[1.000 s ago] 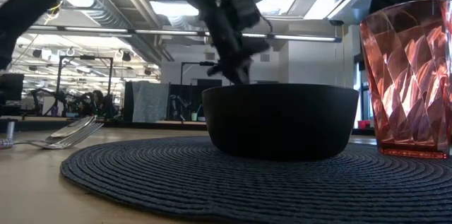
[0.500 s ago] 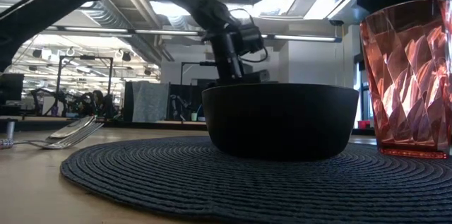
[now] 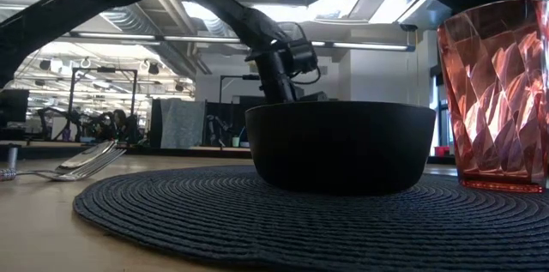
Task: Pick & Place Utensil
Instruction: Put the red straw into the orange cup on the mat
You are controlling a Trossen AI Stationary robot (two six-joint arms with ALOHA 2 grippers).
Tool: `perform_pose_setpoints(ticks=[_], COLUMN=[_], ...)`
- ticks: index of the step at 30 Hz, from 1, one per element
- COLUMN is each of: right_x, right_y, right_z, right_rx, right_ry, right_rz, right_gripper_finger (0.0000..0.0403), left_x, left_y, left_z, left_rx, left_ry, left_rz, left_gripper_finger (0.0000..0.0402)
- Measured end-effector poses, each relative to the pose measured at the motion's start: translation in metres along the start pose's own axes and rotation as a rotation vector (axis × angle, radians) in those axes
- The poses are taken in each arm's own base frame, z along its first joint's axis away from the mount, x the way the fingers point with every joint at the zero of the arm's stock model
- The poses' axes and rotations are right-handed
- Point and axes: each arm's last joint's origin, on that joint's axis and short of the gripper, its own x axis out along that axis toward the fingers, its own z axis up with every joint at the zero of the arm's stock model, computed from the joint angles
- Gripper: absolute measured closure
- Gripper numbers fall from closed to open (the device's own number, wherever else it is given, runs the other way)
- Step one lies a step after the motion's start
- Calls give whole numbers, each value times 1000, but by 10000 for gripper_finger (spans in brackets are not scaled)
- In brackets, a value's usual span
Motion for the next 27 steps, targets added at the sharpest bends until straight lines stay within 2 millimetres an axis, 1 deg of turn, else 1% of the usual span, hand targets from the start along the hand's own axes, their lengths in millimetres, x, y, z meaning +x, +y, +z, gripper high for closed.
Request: perform_pose_setpoints(ticks=[5, 9, 13, 16, 19, 22, 24, 27], right_x=[0, 0, 0, 0, 0, 0, 0, 0], right_y=[0, 0, 0, 0, 0, 0, 0, 0], right_z=[0, 0, 0, 0, 0, 0, 0, -1], right_rx=[6, 7, 28, 33, 38, 59, 60, 66], right_ry=[0, 0, 0, 3, 5, 6, 6, 6], right_rz=[0, 0, 0, 1, 2, 2, 2, 3], right_gripper_finger=[398, 391, 394, 399, 397, 390, 389, 395], left_x=[1, 1, -1, -14, -31, -45, -49, -47], left_y=[6, 14, 23, 27, 28, 30, 32, 42], left_z=[3, 6, 11, 21, 34, 45, 50, 48], left_rx=[-38, -56, -43, -19, 51, 70, 117, 138], left_ry=[22, 54, 90, 93, 49, 3, -21, 21], left_rz=[-24, -41, -93, -90, -100, -73, -71, -23], left_gripper_finger=[228, 235, 243, 248, 252, 255, 256, 257])
